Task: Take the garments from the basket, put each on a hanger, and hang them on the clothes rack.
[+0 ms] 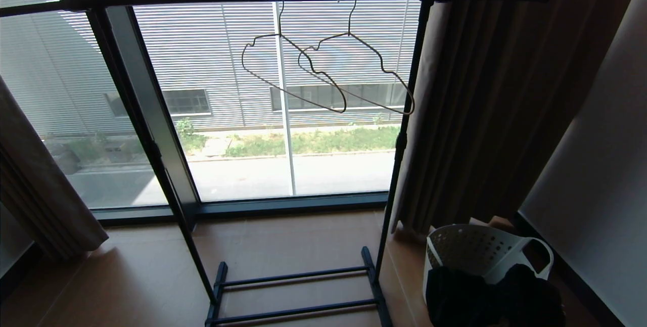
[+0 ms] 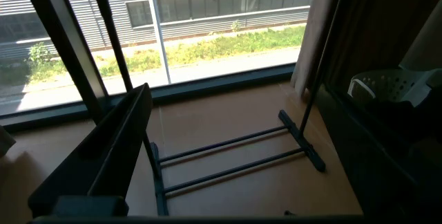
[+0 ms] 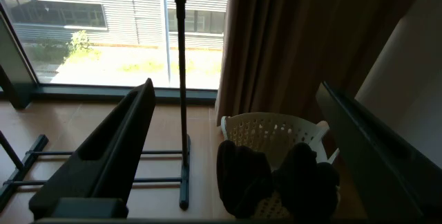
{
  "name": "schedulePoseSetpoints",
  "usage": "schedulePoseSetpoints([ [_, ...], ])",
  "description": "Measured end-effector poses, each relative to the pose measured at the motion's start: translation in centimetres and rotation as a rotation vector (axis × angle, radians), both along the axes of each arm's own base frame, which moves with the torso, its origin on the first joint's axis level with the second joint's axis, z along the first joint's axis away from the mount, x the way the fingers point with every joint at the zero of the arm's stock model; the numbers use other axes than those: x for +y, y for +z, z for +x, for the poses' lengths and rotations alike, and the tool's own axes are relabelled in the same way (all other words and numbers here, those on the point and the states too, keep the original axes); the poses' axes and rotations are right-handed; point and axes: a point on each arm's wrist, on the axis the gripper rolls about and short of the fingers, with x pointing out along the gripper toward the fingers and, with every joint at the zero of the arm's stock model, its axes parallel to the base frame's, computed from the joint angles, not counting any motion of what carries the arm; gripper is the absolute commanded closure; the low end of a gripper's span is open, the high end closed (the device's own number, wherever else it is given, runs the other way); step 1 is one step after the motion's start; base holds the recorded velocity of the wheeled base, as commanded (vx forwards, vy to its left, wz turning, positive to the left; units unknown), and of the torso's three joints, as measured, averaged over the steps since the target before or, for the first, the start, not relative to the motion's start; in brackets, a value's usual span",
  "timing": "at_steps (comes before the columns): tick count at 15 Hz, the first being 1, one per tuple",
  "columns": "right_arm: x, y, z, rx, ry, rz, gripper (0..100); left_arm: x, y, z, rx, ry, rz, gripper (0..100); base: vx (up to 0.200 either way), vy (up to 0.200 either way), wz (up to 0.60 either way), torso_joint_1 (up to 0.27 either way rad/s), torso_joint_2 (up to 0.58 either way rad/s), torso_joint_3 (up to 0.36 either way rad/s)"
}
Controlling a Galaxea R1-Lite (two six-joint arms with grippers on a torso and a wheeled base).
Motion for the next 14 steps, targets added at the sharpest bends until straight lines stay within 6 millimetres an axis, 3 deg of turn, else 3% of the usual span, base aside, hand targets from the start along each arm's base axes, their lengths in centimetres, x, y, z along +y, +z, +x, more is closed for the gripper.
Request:
schedulePoseSetpoints([
  [14,0.0,0.01,0.0,-0.001,0.0,0.0,0,0.0,0.0,0.0,0.0,0.0,0.0,0,0.0,0.0,0.0,0.0,0.0,0.0],
])
